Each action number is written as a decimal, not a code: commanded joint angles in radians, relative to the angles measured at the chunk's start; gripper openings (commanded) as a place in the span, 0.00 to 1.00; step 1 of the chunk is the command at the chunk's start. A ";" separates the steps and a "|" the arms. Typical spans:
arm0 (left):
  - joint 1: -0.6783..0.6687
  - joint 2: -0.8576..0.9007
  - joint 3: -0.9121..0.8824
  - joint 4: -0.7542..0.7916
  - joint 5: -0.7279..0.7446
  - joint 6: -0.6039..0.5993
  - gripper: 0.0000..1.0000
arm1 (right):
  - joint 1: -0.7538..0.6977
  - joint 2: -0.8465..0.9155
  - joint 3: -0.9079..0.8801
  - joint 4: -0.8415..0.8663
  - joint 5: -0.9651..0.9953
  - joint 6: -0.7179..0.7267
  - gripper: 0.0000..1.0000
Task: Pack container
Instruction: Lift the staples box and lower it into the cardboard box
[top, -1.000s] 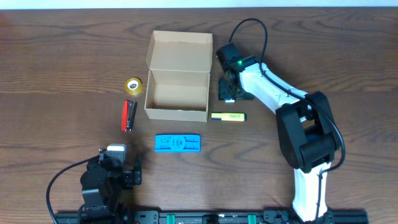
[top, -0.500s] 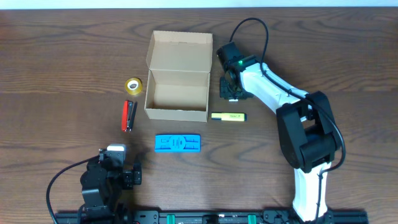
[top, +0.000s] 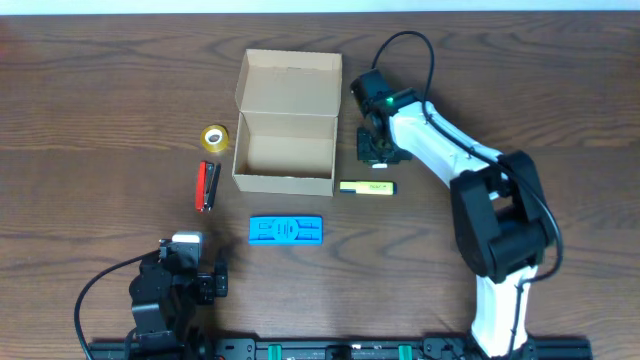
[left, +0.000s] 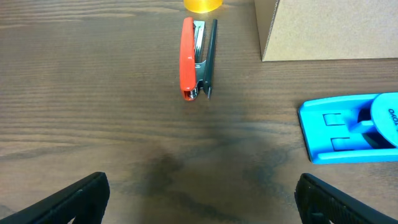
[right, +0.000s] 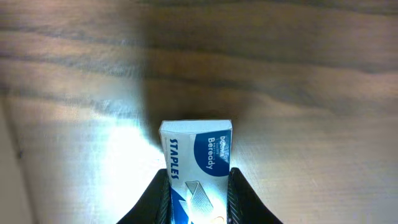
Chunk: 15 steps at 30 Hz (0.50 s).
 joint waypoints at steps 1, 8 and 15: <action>0.006 -0.006 -0.009 -0.024 -0.007 0.013 0.95 | -0.011 -0.125 0.002 -0.018 0.002 -0.020 0.03; 0.006 -0.006 -0.009 -0.024 -0.007 0.013 0.95 | 0.055 -0.299 0.002 -0.009 -0.006 -0.113 0.15; 0.006 -0.006 -0.009 -0.024 -0.007 0.013 0.95 | 0.210 -0.309 0.002 0.100 0.003 -0.161 0.21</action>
